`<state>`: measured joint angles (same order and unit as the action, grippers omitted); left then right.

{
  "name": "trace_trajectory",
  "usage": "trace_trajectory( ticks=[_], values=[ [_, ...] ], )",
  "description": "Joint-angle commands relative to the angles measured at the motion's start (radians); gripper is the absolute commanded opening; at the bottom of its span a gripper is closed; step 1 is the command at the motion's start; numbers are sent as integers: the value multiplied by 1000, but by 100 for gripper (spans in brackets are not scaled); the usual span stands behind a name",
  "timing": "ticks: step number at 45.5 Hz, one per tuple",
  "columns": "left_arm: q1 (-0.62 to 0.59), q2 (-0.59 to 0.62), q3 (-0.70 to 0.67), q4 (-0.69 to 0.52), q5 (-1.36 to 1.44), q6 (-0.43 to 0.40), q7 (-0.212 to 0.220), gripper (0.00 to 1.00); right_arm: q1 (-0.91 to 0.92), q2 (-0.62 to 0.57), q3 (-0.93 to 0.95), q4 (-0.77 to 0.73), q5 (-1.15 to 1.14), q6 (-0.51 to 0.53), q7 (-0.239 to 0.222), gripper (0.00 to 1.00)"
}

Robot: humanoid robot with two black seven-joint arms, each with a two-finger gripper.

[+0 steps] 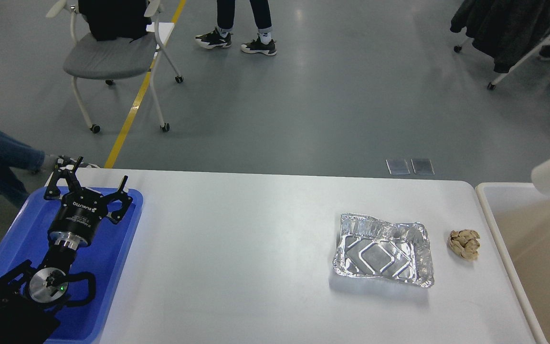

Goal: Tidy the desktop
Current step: 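Release the paper cup into the white bin with the right gripper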

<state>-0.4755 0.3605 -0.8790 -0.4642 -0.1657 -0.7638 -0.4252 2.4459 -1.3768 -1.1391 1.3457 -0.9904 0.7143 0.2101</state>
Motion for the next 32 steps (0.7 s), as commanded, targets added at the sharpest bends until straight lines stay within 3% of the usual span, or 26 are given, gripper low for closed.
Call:
trace_trajectory(
  ticks=[1,11,20,32],
  values=[
    [0,0,0,-1,0,0,-1,99,-117,-67,19,-72,9,-116,-5,0],
    [0,0,0,-1,0,-2,-1,99,-362,-1,44,-131,105,-315,-3,0],
    [0,0,0,1,0,-2,-1,99,-589,102,91,-258,302,-426,-1,0],
    [0,0,0,-1,0,0,-1,99,-1063,232,406,-554,435,-478,-1,0]
  ],
)
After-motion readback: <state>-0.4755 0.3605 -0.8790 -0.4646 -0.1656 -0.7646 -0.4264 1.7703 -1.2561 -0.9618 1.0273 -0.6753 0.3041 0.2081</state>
